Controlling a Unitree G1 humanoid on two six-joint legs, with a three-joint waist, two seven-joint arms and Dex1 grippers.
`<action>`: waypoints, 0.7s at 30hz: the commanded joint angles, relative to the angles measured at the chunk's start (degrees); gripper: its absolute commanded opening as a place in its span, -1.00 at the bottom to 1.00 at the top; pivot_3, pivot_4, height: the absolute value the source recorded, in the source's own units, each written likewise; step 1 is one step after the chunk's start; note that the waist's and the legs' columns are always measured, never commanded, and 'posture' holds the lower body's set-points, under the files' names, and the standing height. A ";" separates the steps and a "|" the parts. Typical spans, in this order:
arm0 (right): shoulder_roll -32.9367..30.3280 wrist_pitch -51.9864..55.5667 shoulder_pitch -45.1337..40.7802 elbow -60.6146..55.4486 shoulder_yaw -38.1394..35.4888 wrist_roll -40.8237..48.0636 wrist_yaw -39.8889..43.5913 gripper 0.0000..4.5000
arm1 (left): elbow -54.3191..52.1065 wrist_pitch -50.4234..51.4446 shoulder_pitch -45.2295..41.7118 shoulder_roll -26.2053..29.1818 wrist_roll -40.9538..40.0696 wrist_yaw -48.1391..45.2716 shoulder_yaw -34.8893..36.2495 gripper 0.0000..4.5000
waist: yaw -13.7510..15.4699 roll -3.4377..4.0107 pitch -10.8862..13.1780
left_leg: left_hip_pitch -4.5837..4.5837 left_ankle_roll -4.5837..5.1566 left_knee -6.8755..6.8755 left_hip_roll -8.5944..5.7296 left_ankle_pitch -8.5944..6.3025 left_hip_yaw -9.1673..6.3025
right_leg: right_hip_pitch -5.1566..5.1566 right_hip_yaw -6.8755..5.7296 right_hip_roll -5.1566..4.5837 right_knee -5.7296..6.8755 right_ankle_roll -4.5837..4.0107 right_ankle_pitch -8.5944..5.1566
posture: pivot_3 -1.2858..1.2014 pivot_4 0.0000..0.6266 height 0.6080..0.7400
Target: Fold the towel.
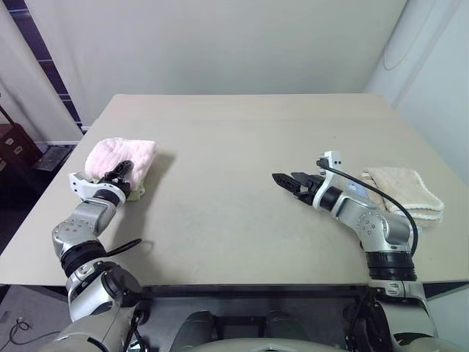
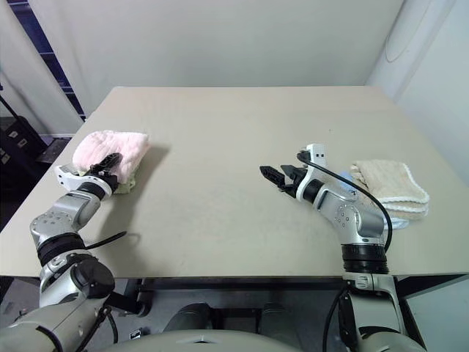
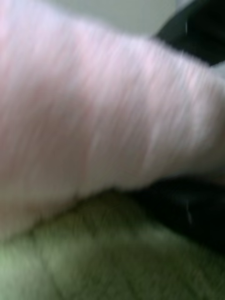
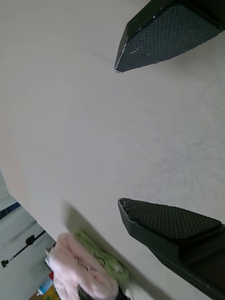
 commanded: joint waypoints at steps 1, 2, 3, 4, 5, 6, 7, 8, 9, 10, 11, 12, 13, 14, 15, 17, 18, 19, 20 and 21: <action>-0.16 -0.88 -0.73 -1.77 -0.61 -0.19 0.61 1.00 | -3.58 -1.13 1.46 0.03 -3.40 0.24 0.46 0.98 | 0.01 0.00 0.00 | 0.00 0.00 -0.01 0.00 0.00 0.01 | 0.00 0.00 0.00 0.00 0.00 0.00 | 0.03 -1.00 1.00; -0.13 -0.89 -0.74 -1.78 -0.61 -0.27 0.69 1.00 | -4.33 -1.15 1.89 -0.06 -3.98 0.63 0.18 0.98 | 0.02 0.00 0.00 | 0.01 0.00 -0.02 0.00 0.00 0.02 | 0.00 0.01 0.00 0.00 0.00 0.00 | 0.03 -1.00 1.00; -0.10 -0.97 -0.75 -1.76 -0.49 -0.41 0.83 1.00 | -5.62 -0.60 2.62 -0.18 -5.08 0.85 0.14 0.98 | 0.01 0.00 0.00 | 0.01 0.00 -0.02 0.00 0.00 0.02 | -0.01 0.01 0.00 0.00 0.00 0.00 | 0.03 -1.00 1.00; -0.11 -1.02 -0.76 -1.76 -0.32 -0.55 1.01 1.00 | -6.87 0.00 3.44 -0.29 -6.15 1.29 0.15 0.98 | -0.02 0.00 0.00 | 0.01 0.00 -0.03 0.00 0.00 0.04 | -0.01 0.02 0.00 -0.01 0.00 0.00 | 0.03 -1.00 1.00; -0.16 -1.12 -0.78 -1.75 -0.14 -0.73 1.22 1.00 | -7.95 0.62 4.21 -0.37 -7.22 2.01 0.14 0.98 | -0.02 0.00 0.00 | 0.02 0.00 -0.04 0.00 0.00 0.07 | -0.01 0.06 0.00 -0.01 0.00 0.00 | 0.03 -1.00 1.00; -0.14 -1.19 -0.80 -1.75 -0.01 -0.89 1.35 1.00 | -8.59 0.94 4.76 -0.36 -8.05 2.56 0.04 0.98 | 0.00 -0.01 0.00 | 0.02 0.00 -0.04 0.00 0.00 0.10 | -0.02 0.08 0.00 -0.01 0.00 0.00 | 0.03 -1.00 1.00; -0.09 -1.25 -0.84 -1.80 0.05 -1.04 1.47 1.00 | -9.34 1.79 5.44 -0.29 -9.23 3.05 -0.02 0.98 | 0.02 0.00 0.00 | 0.02 0.00 -0.04 0.00 0.00 0.11 | -0.02 0.09 0.00 -0.01 0.00 0.00 | 0.03 -1.00 1.00; -0.29 -1.19 -0.96 -1.98 -0.03 -0.91 1.98 1.00 | -12.33 4.29 7.56 -0.18 -10.98 3.49 -0.58 0.98 | 0.02 -0.01 0.00 | 0.03 0.00 -0.05 0.00 0.00 0.13 | -0.02 0.10 0.00 -0.01 0.00 0.00 | 0.03 -1.00 1.00; -0.43 -1.06 -1.07 -2.13 -0.15 -0.74 2.34 1.00 | -15.36 6.10 9.62 -0.06 -12.15 3.14 -1.44 0.98 | -0.07 0.00 -0.01 | 0.03 0.00 -0.05 0.00 0.00 0.14 | -0.03 0.11 0.00 -0.01 0.00 0.00 | 0.03 -1.00 1.00; -0.55 -1.05 -1.18 -2.17 -0.27 -0.64 2.60 1.00 | -18.26 6.94 11.53 0.01 -12.68 2.50 -2.41 0.98 | -0.23 0.00 -0.02 | 0.05 0.00 -0.05 0.00 0.00 0.18 | -0.03 0.16 0.00 -0.01 0.00 0.00 | 0.03 -1.00 1.00; -0.62 -1.06 -1.25 -2.16 -0.36 -0.60 2.75 1.00 | -20.15 7.17 12.80 0.04 -13.08 2.19 -3.16 0.98 | -0.25 0.00 -0.02 | 0.09 0.00 -0.10 0.00 0.00 0.25 | -0.03 0.23 0.00 -0.02 0.00 0.00 | 0.03 -1.00 1.00; -0.65 -1.10 -1.32 -2.03 -0.42 -0.60 2.91 1.00 | -22.34 9.08 14.70 0.55 -14.71 0.85 -4.18 0.98 | -0.22 -0.02 -0.03 | 0.11 0.00 -0.13 0.00 0.00 0.29 | -0.02 0.25 0.00 -0.03 0.00 0.00 | 0.03 -1.00 1.00; -0.69 -1.09 -1.31 -2.03 -0.47 -0.55 3.08 1.00 | -24.94 10.83 16.89 1.25 -16.22 -0.97 -5.30 0.98 | -0.14 -0.03 -0.03 | 0.11 0.00 -0.15 0.00 0.00 0.29 | -0.03 0.25 0.00 -0.06 -0.01 -0.01 | 0.03 -1.00 1.00; -0.72 -1.06 -1.30 -2.04 -0.50 -0.52 3.20 1.00 | -26.70 12.03 18.44 1.78 -17.40 -2.18 -6.10 0.98 | -0.08 -0.03 -0.03 | 0.12 0.00 -0.16 0.00 0.00 0.30 | -0.03 0.25 0.00 -0.07 -0.01 -0.01 | 0.03 -1.00 1.00; -0.79 -1.05 -1.15 -2.34 -0.50 -0.42 3.46 1.00 | -28.84 12.83 20.27 2.75 -18.26 -4.58 -7.08 0.98 | -0.02 -0.03 -0.03 | 0.12 0.00 -0.17 0.00 0.00 0.30 | -0.03 0.25 0.00 -0.08 -0.04 -0.02 | 0.03 -1.00 1.00; -1.08 -0.95 -0.53 -3.83 -0.44 -0.05 4.16 1.00 | -32.17 11.93 23.28 5.43 -17.16 -10.88 -9.73 0.98 | 0.01 -0.03 -0.03 | 0.13 0.00 -0.18 0.01 0.00 0.30 | -0.03 0.25 0.00 -0.08 -0.21 -0.11 | 0.03 -1.00 1.00; -1.43 -1.12 0.02 -4.87 -0.41 0.00 4.65 1.00 | -33.83 9.57 24.52 7.21 -14.19 -15.20 -12.56 0.98 | 0.10 -0.03 -0.03 | 0.13 0.00 -0.21 0.01 0.00 0.31 | -0.04 0.25 0.00 -0.09 -0.28 -0.11 | 0.03 -1.00 1.00; -1.76 -1.38 0.54 -5.83 -0.32 -0.12 5.05 1.00 | -34.95 7.23 25.23 9.07 -11.18 -19.20 -15.62 0.98 | 0.28 -0.03 -0.03 | 0.13 -0.01 -0.24 0.01 0.00 0.32 | -0.09 0.24 0.00 -0.11 -0.35 -0.12 | 0.03 -1.00 1.00; -2.43 -1.86 1.42 -7.06 -0.05 -0.45 5.80 1.00 | -36.13 4.45 25.49 11.18 -7.67 -23.73 -19.49 0.98 | 0.53 -0.02 -0.03 | 0.14 -0.01 -0.29 0.01 0.00 0.32 | -0.12 0.24 -0.01 -0.18 -0.44 -0.12 | 0.03 -1.00 1.00; -3.09 -2.21 2.34 -8.31 0.19 -0.68 6.57 1.00 | -36.72 1.98 25.28 12.74 -5.03 -27.51 -22.55 0.98 | 0.62 0.01 -0.05 | 0.14 -0.02 -0.32 0.02 -0.01 0.33 | -0.20 0.21 -0.02 -0.25 -0.50 -0.12 | 0.03 -1.00 1.00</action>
